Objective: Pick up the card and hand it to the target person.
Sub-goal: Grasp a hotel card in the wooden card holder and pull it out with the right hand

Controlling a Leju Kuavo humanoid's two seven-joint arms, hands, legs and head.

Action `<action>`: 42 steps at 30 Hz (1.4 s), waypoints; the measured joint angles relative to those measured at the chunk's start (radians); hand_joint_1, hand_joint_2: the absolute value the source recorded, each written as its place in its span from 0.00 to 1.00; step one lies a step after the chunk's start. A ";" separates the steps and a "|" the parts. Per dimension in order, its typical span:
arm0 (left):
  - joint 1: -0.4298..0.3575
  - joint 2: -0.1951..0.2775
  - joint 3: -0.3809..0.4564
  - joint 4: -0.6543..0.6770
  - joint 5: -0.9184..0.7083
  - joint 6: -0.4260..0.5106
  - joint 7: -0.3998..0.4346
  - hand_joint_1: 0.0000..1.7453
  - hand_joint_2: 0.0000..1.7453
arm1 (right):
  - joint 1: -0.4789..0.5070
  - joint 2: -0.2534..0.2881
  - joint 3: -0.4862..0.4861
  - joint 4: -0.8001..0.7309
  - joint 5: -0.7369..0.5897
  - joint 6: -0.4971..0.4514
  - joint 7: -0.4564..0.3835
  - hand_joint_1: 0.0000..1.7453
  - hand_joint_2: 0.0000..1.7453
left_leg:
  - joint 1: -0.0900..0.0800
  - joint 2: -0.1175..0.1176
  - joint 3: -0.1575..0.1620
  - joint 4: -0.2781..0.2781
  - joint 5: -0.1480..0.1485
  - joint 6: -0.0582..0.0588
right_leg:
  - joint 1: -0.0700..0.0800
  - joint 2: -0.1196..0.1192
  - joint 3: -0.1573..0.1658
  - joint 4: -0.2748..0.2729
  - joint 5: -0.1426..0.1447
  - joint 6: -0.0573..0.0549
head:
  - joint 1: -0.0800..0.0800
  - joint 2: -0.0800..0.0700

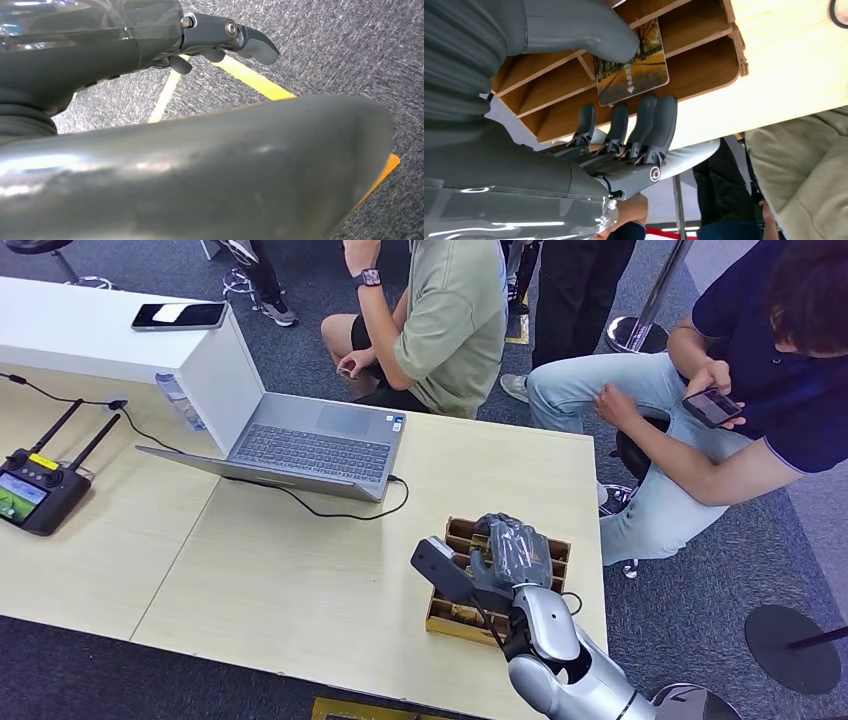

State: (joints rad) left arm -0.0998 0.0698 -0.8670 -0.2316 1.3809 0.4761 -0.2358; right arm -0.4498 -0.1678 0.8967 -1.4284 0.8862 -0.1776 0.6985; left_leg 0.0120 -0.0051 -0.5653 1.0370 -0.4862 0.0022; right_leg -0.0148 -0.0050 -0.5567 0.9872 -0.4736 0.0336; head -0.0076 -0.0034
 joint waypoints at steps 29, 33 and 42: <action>0.000 -0.001 0.000 0.000 0.001 0.005 0.005 0.00 0.75 | -0.007 0.002 0.010 0.036 -0.009 0.010 0.000 1.00 1.00 | 0.000 0.000 0.000 0.000 0.000 0.000 | 0.000 0.000 0.000 0.000 0.000 0.000 | 0.000 0.000; 0.000 -0.001 0.000 0.000 -0.007 0.005 0.005 0.00 0.00 | -0.009 0.002 0.010 0.039 -0.010 0.007 0.000 1.00 1.00 | 0.000 0.000 0.000 0.000 0.000 0.000 | 0.000 0.000 0.000 0.000 0.000 0.000 | 0.000 0.000; 0.000 -0.003 0.000 0.000 -0.012 0.006 -0.005 0.00 0.00 | -0.016 0.002 0.018 0.039 -0.014 -0.062 -0.029 1.00 1.00 | 0.000 0.000 0.000 0.000 0.000 0.000 | 0.000 0.000 0.000 0.000 0.000 0.000 | 0.000 0.000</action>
State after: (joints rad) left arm -0.0996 0.0670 -0.8671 -0.2316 1.3694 0.4817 -0.2413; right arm -0.4655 -0.1654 0.9149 -1.3890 0.8721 -0.2396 0.6691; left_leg 0.0120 -0.0050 -0.5651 1.0370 -0.4860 0.0020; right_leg -0.0148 -0.0049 -0.5566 0.9873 -0.4736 0.0336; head -0.0076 -0.0034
